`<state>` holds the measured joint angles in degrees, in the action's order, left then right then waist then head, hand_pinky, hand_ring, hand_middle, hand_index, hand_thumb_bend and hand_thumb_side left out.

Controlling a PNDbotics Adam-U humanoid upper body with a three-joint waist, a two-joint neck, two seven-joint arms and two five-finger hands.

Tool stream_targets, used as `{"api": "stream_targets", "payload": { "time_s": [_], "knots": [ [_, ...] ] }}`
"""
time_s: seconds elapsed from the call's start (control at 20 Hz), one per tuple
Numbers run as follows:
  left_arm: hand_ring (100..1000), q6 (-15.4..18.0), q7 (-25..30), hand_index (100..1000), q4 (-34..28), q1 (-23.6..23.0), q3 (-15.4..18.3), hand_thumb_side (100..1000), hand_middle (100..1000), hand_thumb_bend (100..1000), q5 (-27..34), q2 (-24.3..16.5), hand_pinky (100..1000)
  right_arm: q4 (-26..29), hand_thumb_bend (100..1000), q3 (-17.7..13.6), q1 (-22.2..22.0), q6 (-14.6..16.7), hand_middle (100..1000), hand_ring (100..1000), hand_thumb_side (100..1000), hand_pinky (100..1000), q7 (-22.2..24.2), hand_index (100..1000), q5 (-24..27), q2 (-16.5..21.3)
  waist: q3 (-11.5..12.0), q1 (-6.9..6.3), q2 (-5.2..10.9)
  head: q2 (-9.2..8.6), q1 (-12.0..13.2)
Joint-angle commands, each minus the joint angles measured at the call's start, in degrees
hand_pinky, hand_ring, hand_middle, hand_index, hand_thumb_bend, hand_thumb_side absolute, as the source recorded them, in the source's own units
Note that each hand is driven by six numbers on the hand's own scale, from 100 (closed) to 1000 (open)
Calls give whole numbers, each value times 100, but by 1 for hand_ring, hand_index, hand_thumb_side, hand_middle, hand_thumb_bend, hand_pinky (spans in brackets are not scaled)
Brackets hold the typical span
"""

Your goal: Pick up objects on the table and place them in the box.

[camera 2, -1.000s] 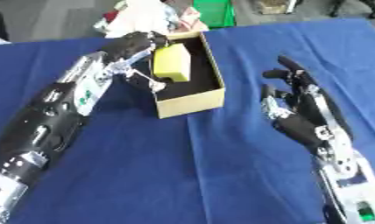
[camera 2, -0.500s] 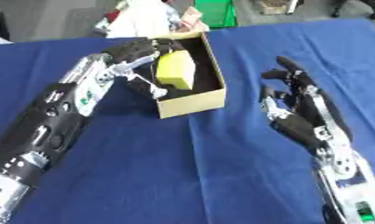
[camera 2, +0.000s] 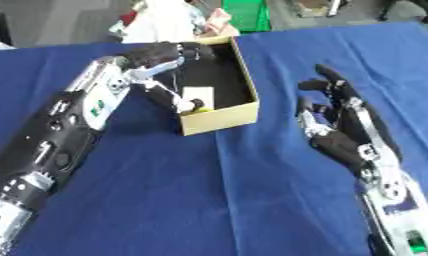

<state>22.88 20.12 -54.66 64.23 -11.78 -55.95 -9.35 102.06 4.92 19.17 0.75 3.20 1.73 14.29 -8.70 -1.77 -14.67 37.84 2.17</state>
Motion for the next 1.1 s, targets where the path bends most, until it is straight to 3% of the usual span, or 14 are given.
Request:
{"api": "stream_targets", "payload": {
  "time_s": [0.05, 0.25, 0.3, 0.45, 0.6, 0.85, 1.1],
  "knots": [
    [892, -22, -111, 974, -355, 118, -6, 343, 931, 301, 236, -245, 877, 84, 100, -61, 60, 14, 745, 1000, 243, 773, -19, 972, 21, 46, 35, 34, 110, -75, -47],
    [868, -89, -207, 961, -1093, -99, -163, 246, 899, 233, 1137, -682, 862, 78, 100, -124, 29, 16, 745, 1000, 243, 773, -81, 972, 0, 83, 168, 47, 120, -78, -154],
    [850, -180, -191, 956, -1377, -230, -185, 211, 877, 171, 1481, -823, 851, 78, 100, -139, 20, 18, 745, 1000, 244, 773, -97, 971, -7, 95, 222, 56, 123, -70, -186],
    [834, -575, -117, 951, -2440, -751, -170, 193, 858, 122, 2501, -1269, 842, 91, 100, -186, 5, 27, 745, 1000, 248, 773, -142, 970, -25, 138, 361, 82, 126, -65, -253],
    [816, -1054, -176, 939, -3463, -1409, 49, 187, 831, 100, 3280, -1639, 829, 115, 100, -245, 12, 37, 745, 1000, 250, 773, -200, 970, -40, 167, 515, 114, 113, -59, -302],
    [806, -1669, -431, 940, -4589, -2627, 535, 222, 817, 100, 4135, -1829, 822, 144, 100, -345, -1, 47, 745, 1000, 255, 773, -292, 969, -63, 201, 718, 163, 108, -2, -353],
    [787, -2172, -898, 938, -4848, -3763, 1057, 362, 800, 100, 4515, -1550, 806, 178, 100, -456, -24, 61, 745, 1000, 259, 773, -404, 969, -89, 223, 865, 192, 97, 102, -335]
  ]
}}
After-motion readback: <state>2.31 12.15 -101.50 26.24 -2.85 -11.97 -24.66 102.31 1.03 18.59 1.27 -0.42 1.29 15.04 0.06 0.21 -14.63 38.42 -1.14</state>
